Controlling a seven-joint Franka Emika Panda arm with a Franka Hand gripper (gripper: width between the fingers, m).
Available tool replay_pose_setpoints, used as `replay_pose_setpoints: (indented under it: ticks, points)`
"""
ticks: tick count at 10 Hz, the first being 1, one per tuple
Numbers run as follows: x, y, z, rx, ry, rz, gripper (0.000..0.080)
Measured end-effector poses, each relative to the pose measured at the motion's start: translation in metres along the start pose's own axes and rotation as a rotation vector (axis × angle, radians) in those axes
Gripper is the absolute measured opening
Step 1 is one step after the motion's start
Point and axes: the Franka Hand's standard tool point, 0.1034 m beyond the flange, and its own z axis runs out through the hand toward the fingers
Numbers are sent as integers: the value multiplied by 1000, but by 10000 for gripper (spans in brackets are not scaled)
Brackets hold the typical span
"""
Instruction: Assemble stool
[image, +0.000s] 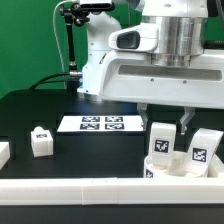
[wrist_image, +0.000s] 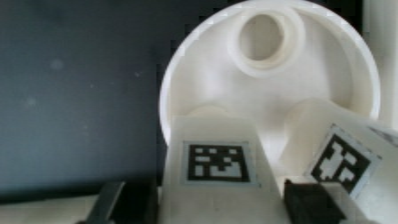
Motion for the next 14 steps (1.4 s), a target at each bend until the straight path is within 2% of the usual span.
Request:
replay_pose_setpoints:
  ticks: [3, 5, 9, 14]
  points:
    - [-1, -3, 0, 10, -5, 169, 338]
    - [-2, -4, 0, 28, -17, 347, 338]
    - [-2, -6, 1, 34, -9, 669, 338]
    - [0, -6, 2, 101, -21, 1110, 340]
